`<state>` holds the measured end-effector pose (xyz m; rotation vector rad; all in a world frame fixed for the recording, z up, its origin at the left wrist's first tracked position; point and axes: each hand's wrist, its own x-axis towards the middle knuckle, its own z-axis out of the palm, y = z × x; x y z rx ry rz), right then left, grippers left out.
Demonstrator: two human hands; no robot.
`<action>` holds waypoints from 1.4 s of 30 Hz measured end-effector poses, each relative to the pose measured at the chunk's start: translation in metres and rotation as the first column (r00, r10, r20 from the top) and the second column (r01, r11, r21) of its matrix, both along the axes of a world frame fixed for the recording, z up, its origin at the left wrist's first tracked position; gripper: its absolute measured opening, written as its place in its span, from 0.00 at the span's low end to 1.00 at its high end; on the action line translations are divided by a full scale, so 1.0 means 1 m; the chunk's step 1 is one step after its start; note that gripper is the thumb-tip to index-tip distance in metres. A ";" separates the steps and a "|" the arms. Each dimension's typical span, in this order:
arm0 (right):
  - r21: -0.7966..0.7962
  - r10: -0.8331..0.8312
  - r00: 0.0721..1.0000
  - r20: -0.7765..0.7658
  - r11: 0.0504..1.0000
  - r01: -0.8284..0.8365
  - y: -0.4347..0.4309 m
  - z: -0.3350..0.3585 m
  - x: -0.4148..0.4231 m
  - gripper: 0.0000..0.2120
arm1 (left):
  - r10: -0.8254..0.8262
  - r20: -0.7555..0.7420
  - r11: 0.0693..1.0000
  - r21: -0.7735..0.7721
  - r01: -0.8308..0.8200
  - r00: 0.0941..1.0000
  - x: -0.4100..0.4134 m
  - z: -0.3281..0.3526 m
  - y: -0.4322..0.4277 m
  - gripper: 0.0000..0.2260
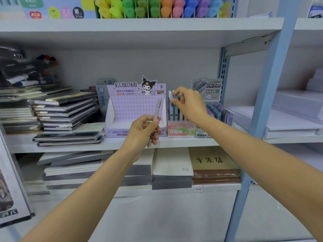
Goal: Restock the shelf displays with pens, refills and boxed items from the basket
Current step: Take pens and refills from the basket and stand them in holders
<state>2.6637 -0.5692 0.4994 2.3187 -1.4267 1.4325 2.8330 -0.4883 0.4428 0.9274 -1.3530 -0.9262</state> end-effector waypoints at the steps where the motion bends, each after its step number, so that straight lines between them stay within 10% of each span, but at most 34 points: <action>1: 0.024 0.010 1.000 0.027 1.000 -0.010 0.001 0.000 -0.001 0.10 | -0.005 0.003 1.000 0.001 0.005 1.000 0.000 0.000 0.000 0.07; 9: 0.250 0.469 0.826 0.312 0.799 -0.548 0.030 -0.006 -0.015 0.10 | -0.049 0.076 0.999 0.016 0.048 0.996 -0.012 0.001 0.003 0.07; 16: 0.192 0.432 0.708 0.558 0.763 -0.617 0.035 -0.016 -0.051 0.06 | -0.117 -0.176 0.992 0.029 0.124 0.977 -0.021 0.017 0.004 0.14; 23: 0.394 0.546 0.697 0.464 0.578 -0.715 0.043 -0.035 -0.067 0.04 | -0.080 -0.311 0.997 -0.045 0.069 0.947 -0.032 0.013 0.002 0.04; 37: 0.081 0.514 0.816 0.264 0.832 -0.550 0.059 -0.012 -0.057 0.10 | 0.179 0.256 0.932 -0.353 -0.081 0.950 -0.067 0.017 -0.001 0.06; 42: -0.119 0.473 0.749 0.464 0.871 -0.477 0.054 0.005 -0.075 0.06 | 0.461 0.530 0.824 -0.554 -0.121 0.712 -0.058 0.005 -0.009 0.16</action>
